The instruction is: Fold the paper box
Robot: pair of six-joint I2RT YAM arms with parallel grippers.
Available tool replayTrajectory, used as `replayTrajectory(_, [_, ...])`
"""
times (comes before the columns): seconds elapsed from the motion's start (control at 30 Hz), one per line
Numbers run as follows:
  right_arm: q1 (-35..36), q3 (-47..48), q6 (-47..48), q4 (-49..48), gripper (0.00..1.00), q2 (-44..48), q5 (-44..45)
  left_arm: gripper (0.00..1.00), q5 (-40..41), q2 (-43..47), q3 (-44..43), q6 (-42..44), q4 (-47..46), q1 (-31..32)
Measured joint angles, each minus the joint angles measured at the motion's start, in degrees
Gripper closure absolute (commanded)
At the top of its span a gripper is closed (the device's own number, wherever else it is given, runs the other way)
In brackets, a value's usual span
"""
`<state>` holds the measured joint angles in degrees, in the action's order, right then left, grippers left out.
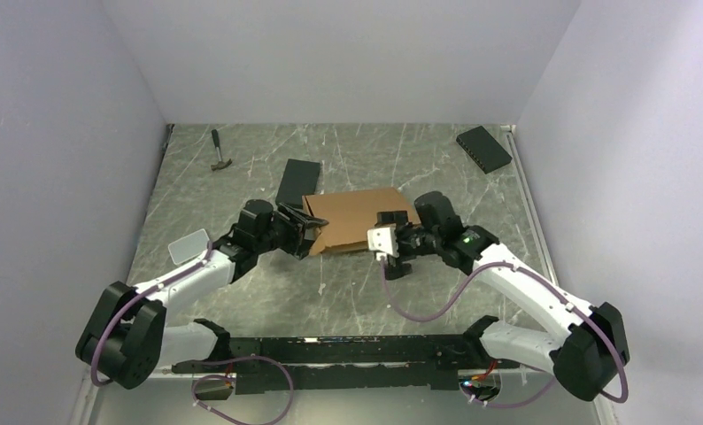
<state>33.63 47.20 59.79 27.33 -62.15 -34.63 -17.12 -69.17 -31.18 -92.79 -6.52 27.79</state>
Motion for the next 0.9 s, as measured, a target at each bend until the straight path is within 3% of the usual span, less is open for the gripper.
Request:
replayTrajectory(0.47, [10.45,-15.43,4.39,-31.34,0.04,-3.98,24.55,0.55,-0.42,-0.76,-1.31,-5.09,1.7,0.0])
replayTrajectory(0.7, [12.76,-19.28,7.17,-42.49,0.22,-6.67,31.54,0.53,-1.01,-0.79,-1.31,-6.23,1.6,0.0])
replayTrajectory(0.9, [13.31,-19.58,7.65,-46.56,0.39,-7.54,34.18,0.48,-1.38,-0.79,-1.31,-7.06,1.11,0.0])
